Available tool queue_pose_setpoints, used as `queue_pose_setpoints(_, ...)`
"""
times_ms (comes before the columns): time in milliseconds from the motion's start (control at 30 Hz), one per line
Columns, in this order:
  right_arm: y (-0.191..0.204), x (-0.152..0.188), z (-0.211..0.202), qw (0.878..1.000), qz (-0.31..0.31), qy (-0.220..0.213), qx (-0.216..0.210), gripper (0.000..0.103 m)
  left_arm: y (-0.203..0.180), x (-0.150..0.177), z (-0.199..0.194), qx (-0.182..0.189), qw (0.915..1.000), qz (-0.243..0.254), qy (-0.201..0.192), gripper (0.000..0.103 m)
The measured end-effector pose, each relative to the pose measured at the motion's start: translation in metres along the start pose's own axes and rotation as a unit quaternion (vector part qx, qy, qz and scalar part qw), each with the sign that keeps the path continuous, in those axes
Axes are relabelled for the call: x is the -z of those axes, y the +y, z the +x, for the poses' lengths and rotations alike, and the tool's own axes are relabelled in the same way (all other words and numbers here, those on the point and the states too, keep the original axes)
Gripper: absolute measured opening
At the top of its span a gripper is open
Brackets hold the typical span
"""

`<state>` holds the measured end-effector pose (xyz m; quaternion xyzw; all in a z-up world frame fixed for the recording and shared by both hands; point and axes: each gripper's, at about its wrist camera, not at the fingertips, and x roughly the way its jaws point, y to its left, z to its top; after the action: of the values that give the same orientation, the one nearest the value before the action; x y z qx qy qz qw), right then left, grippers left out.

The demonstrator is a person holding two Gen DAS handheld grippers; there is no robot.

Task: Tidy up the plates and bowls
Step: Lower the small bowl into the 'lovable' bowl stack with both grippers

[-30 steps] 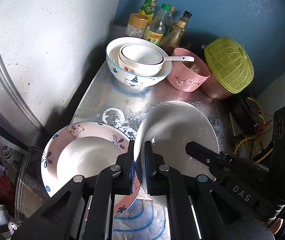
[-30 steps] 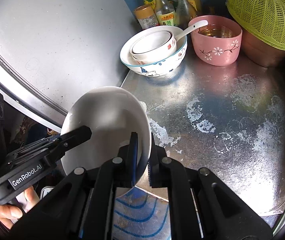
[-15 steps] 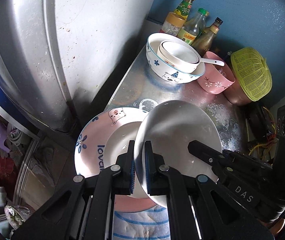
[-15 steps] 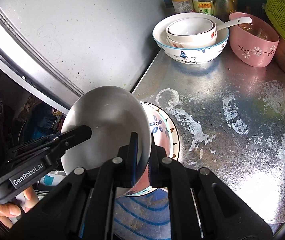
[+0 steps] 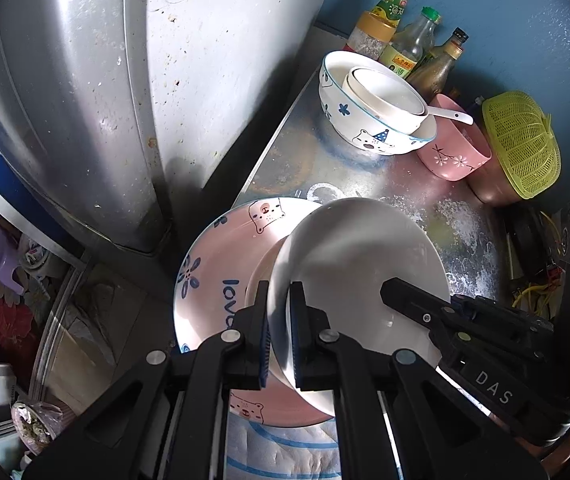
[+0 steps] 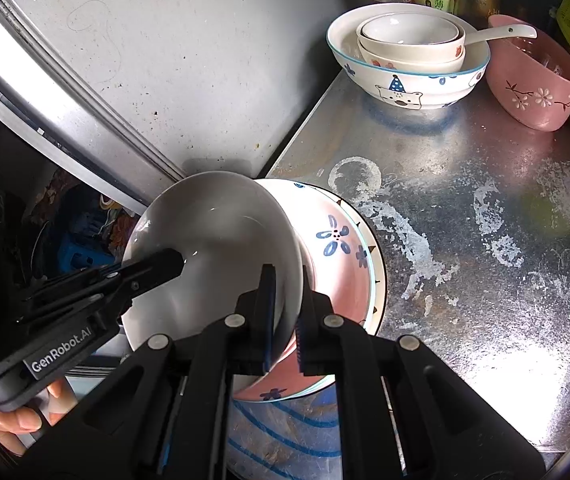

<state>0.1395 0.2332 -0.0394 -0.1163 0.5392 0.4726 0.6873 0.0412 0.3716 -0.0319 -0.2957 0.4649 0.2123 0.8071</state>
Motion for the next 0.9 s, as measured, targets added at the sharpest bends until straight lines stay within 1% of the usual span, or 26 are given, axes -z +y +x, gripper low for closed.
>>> queue_pose_setpoints(433,-0.0019,-0.0029,0.0063,1.0,0.002,0.011,0.0,0.01,-0.0002,-0.0026,0.0063,-0.006,0.9999,0.005,0.008,0.007)
queue_pose_setpoints(500,-0.0026,-0.0031,0.0062,1.0,0.003,0.012,-0.004,0.012,-0.0006,-0.0031,0.0062,-0.009,0.9999,0.007,0.007,0.007)
queue_pose_setpoints(700,-0.0033,-0.0024,0.0053,1.0,0.004,0.012,-0.006,0.012,-0.0016,-0.003,0.004,-0.012,0.9999,0.006,0.003,0.01)
queue_pose_setpoints(900,-0.0029,-0.0013,0.0023,1.0,0.005,0.009,-0.006,0.012,-0.0016,-0.003,0.002,-0.016,0.9999,0.002,0.0,0.011)
